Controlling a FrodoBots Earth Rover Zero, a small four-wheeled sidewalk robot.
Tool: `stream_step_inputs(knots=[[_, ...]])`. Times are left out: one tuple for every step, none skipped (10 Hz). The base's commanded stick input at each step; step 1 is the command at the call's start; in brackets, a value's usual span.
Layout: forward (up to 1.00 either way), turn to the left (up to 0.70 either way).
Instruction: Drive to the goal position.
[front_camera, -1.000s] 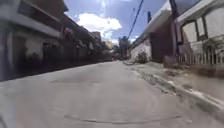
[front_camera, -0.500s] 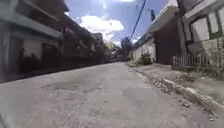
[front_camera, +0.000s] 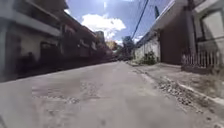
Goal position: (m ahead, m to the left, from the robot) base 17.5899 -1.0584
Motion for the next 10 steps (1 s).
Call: stream_step_inputs(knots=[[1.00, -0.37], [1.00, -0.40], [1.00, -0.40], [1.00, -0.23], [1.00, 0.00], [1.00, 0.00], [1.00, 0.00], [1.00, 0.00], [1.00, 0.00], [1.00, 0.00]])
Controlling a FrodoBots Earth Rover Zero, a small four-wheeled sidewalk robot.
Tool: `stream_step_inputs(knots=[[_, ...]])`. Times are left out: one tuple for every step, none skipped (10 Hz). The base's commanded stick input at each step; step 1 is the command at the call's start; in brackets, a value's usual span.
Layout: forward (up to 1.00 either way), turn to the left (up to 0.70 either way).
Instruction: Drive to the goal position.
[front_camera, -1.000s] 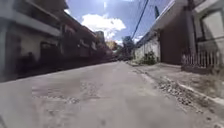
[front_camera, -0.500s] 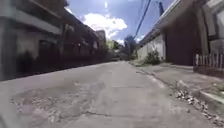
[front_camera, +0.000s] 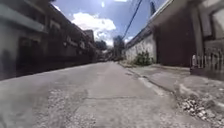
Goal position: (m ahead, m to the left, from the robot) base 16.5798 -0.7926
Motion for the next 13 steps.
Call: stream_step_inputs(knots=[[1.00, 0.00], [1.00, 0.17], [1.00, 0.15], [1.00, 0.17], [1.00, 0.19], [1.00, 0.05], [1.00, 0.03], [1.00, -0.18], [1.00, -0.39], [1.00, -0.40], [1.00, -0.40], [1.00, -0.27], [1.00, -0.02]])
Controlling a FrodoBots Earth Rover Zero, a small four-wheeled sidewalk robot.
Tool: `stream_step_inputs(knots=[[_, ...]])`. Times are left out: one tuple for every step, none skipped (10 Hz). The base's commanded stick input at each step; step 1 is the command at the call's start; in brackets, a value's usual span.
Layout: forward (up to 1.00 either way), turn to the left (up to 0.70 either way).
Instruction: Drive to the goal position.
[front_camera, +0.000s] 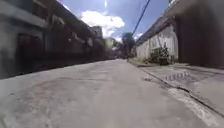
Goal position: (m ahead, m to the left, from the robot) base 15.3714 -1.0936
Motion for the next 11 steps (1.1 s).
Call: stream_step_inputs(knots=[[1.00, 0.00], [1.00, 0.00], [1.00, 0.00], [1.00, 0.00], [1.00, 0.03], [1.00, 0.09], [1.00, 0.13], [1.00, 0.03], [1.00, -0.25], [1.00, -0.40], [1.00, -0.40]])
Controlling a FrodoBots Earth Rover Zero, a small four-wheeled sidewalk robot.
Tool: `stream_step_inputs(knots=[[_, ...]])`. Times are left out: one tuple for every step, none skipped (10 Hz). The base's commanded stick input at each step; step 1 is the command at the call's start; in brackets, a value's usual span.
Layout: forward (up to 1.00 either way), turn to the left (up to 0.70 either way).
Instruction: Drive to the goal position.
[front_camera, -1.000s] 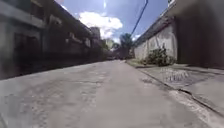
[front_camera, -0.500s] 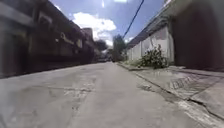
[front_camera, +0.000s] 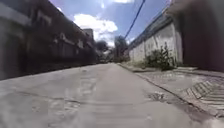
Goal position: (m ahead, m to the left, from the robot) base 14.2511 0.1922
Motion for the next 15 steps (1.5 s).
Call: stream_step_inputs(knots=[[1.00, -0.40], [1.00, -0.40], [1.00, -0.26], [1.00, -0.06], [1.00, 0.00], [1.00, 0.00], [1.00, 0.00], [1.00, 0.00], [1.00, 0.00], [1.00, 0.00], [1.00, 0.00], [1.00, 0.00], [1.00, 0.00], [1.00, 0.00], [1.00, 0.03]])
